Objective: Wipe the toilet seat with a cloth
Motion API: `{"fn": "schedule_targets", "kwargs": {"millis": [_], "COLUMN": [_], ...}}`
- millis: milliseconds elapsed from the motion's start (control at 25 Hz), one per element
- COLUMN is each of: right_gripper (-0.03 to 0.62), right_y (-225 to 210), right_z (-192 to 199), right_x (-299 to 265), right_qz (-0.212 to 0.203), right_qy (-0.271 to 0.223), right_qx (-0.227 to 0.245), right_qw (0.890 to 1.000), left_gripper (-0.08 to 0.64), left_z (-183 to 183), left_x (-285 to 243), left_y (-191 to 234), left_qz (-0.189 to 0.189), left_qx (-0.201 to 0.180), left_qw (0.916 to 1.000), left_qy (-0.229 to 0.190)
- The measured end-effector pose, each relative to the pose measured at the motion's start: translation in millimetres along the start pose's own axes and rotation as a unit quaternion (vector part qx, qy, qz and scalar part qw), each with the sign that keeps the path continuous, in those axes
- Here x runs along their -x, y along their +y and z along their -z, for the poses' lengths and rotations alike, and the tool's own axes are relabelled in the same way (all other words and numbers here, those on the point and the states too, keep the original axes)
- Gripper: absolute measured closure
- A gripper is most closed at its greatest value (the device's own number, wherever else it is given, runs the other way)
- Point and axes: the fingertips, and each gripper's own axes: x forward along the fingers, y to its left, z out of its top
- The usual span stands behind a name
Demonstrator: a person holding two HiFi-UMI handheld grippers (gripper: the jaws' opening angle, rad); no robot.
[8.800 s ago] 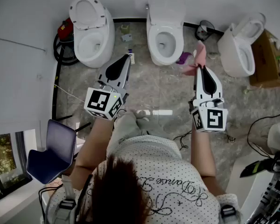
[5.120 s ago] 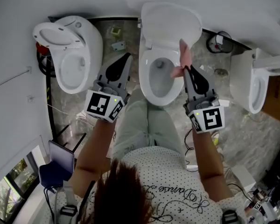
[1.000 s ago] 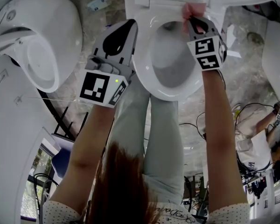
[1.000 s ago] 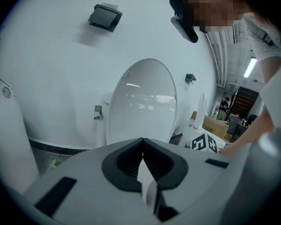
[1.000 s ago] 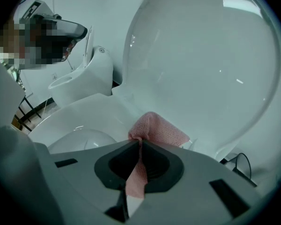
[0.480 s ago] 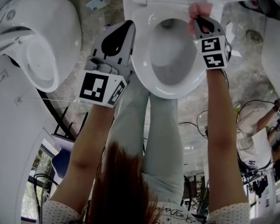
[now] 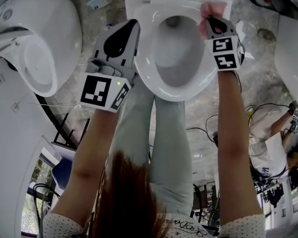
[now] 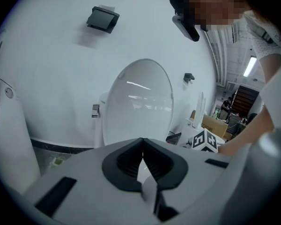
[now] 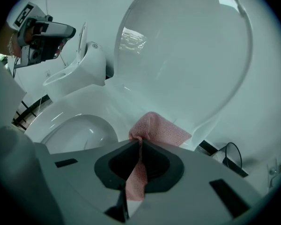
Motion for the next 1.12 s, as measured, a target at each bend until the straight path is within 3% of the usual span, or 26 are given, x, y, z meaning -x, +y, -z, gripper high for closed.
{"fn": "schedule_targets", "kwargs": {"millis": [640,960,1120], "right_gripper": [0.554,0.554,0.554], "right_y": [-3,1,11], "right_z": [34,43,50], "right_x": [18,22,26], "right_qz": [0.001,-0.021,-0.041], "right_qy": [0.019,0.010,0.019], "right_qx": [-0.018,-0.006,0.027], "right_qw": [1.000,1.000,0.999], "left_gripper": [0.555,0.555,0.555], "left_z": [1,-2,-2], "left_x": [2,7,13], "left_y": [-24,-30,-31], "left_qz": [0.001,-0.008,-0.013], "left_qx": [0.005,0.007,0.008], "left_qw": [1.0000,0.9999,0.9998], "left_qy": [-0.004,-0.011,-0.012]}}
